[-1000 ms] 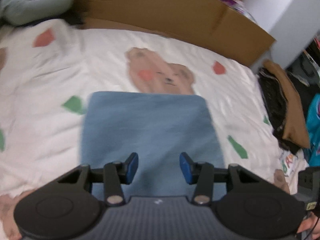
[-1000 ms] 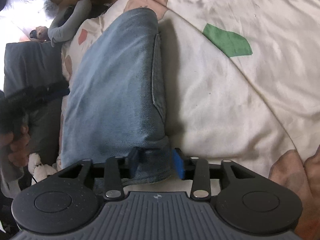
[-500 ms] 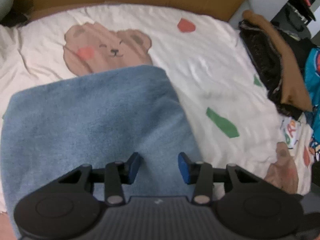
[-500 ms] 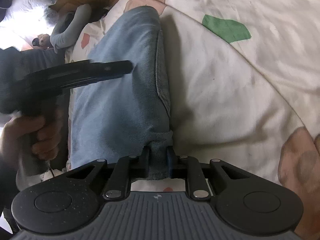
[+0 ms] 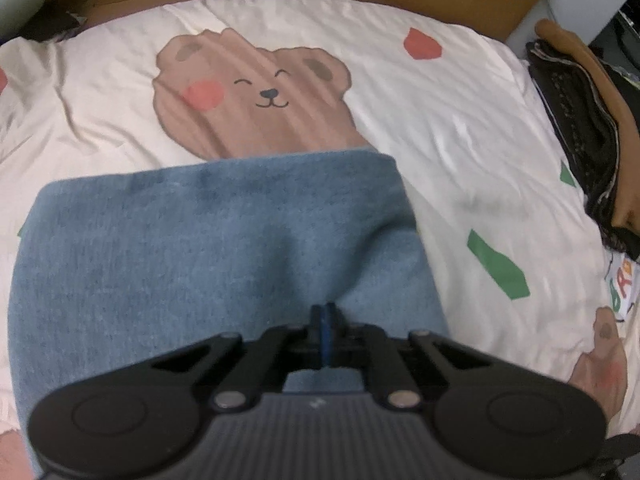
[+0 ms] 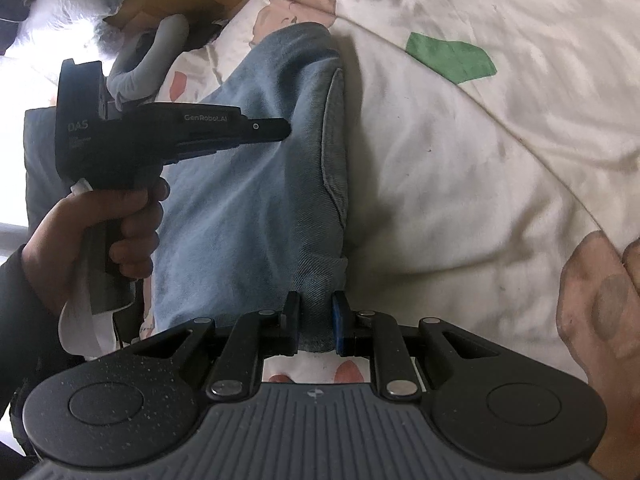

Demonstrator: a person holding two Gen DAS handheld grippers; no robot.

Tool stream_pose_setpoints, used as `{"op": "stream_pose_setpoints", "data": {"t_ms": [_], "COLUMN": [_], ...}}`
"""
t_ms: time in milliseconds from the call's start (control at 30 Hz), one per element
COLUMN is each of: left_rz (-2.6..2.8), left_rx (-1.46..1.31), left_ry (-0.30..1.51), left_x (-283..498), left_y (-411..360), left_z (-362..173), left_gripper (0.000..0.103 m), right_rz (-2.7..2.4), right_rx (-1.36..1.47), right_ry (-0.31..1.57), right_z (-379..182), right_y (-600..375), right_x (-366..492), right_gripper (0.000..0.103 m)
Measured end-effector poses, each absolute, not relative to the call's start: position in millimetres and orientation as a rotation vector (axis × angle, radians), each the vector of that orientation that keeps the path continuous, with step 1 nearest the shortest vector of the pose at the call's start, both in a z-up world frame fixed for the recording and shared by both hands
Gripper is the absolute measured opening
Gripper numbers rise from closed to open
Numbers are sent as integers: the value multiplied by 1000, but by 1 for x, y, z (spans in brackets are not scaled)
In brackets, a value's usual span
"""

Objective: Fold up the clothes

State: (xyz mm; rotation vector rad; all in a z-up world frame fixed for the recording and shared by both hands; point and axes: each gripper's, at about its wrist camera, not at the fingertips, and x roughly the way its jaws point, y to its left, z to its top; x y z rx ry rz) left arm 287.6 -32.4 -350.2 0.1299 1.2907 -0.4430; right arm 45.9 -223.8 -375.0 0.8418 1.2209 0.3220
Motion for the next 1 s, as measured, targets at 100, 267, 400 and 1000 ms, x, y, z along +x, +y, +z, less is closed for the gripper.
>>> {"op": "stream_pose_setpoints", "data": {"t_ms": [100, 267, 400, 1000], "left_rz": [-448, -523, -559, -463], "left_rx": [122, 124, 168, 162], "left_ry": [1258, 1218, 1182, 1189], "left_x": [286, 288, 296, 333], "left_y": [-35, -52, -73, -69], "left_z": [-338, -331, -336, -353], "left_gripper": [4, 9, 9, 3], "right_rz": [310, 290, 277, 316], "right_rx": [873, 928, 913, 852], "right_ry": [1232, 1237, 1211, 1208], "right_z": [-380, -387, -384, -392], "right_y": [-231, -242, -246, -230], "right_x": [42, 37, 48, 95], "right_gripper": [15, 18, 18, 42]}}
